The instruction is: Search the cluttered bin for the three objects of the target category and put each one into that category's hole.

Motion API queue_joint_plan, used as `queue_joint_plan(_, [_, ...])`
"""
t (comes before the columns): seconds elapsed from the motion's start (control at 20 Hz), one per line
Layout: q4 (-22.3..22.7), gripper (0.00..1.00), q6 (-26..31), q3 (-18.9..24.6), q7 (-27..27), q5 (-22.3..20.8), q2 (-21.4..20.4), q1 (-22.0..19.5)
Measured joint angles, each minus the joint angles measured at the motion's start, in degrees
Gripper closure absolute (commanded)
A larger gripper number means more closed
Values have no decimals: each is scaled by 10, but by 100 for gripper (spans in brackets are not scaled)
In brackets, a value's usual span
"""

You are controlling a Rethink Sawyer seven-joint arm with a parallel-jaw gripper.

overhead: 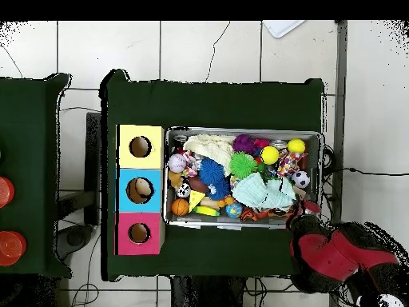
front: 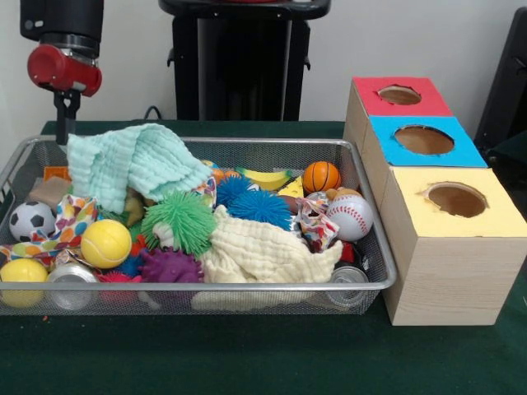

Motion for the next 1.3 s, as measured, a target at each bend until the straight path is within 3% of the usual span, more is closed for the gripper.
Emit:
queue_joint_plan(0.15, [-6,100,0,-5,0,27,6,-7])
queue_joint_plan(0.4, [-10,100,3,-5,-1,127,22,-59])
queue_joint_plan(0.65, [-13,100,32,-6,-24,178,30,-98])
queue_joint_plan(1.0, [-19,100,96,-5,-66,208,36,-109])
queue_joint_plan(1.05, [-20,0,112,-5,-72,215,36,-107])
queue_joint_plan(1.3, [-20,0,119,-4,-72,236,39,-110])
